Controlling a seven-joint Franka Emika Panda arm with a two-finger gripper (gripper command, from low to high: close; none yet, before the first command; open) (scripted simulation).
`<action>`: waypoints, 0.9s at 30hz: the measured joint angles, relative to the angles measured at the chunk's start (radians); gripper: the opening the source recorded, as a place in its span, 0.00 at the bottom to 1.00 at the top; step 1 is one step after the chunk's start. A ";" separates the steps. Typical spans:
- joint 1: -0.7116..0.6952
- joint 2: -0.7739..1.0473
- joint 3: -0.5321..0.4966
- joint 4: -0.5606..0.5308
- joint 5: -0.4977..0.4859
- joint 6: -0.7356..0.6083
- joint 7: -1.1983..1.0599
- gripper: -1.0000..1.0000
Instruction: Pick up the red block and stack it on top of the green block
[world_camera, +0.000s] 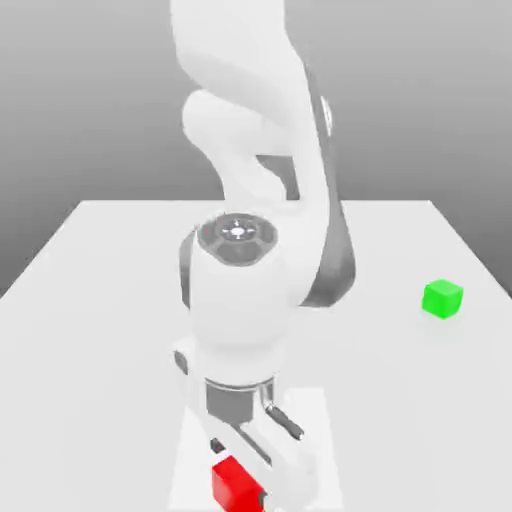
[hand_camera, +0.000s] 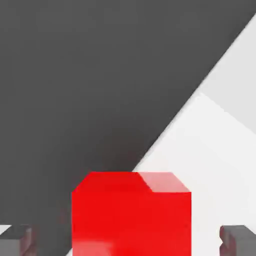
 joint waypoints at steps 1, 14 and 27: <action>0.000 0.000 0.000 0.000 0.000 0.001 0.000 0.00; 0.039 -0.231 0.169 -0.072 0.124 -0.149 -0.168 0.00; 0.451 -0.472 0.443 -0.242 0.371 -0.194 -0.611 0.00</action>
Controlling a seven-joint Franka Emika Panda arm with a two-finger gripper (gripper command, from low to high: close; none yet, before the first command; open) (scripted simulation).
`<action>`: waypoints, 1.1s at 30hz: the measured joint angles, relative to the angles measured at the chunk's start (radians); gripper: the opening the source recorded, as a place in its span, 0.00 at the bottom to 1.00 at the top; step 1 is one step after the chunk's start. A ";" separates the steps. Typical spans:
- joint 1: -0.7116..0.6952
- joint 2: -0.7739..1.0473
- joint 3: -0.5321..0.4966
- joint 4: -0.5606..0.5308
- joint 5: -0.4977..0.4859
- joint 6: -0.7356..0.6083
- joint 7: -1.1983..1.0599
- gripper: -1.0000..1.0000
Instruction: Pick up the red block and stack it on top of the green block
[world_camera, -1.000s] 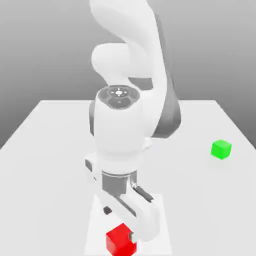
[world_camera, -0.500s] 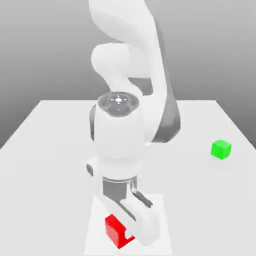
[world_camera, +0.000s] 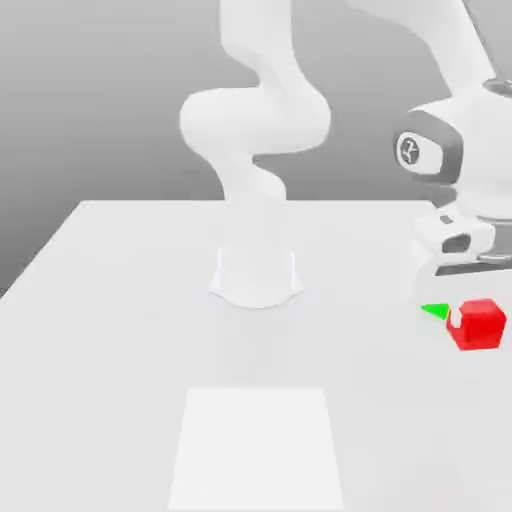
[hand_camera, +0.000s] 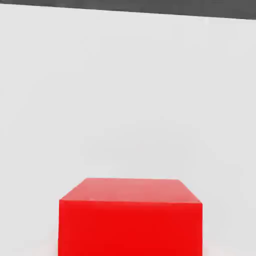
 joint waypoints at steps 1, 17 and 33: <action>0.028 -0.016 0.013 -0.014 0.017 -0.001 -0.033 0.00; 0.409 -0.124 0.211 -0.198 0.132 0.092 -0.374 0.00; 0.330 0.172 0.139 -0.193 -0.475 0.307 0.052 1.00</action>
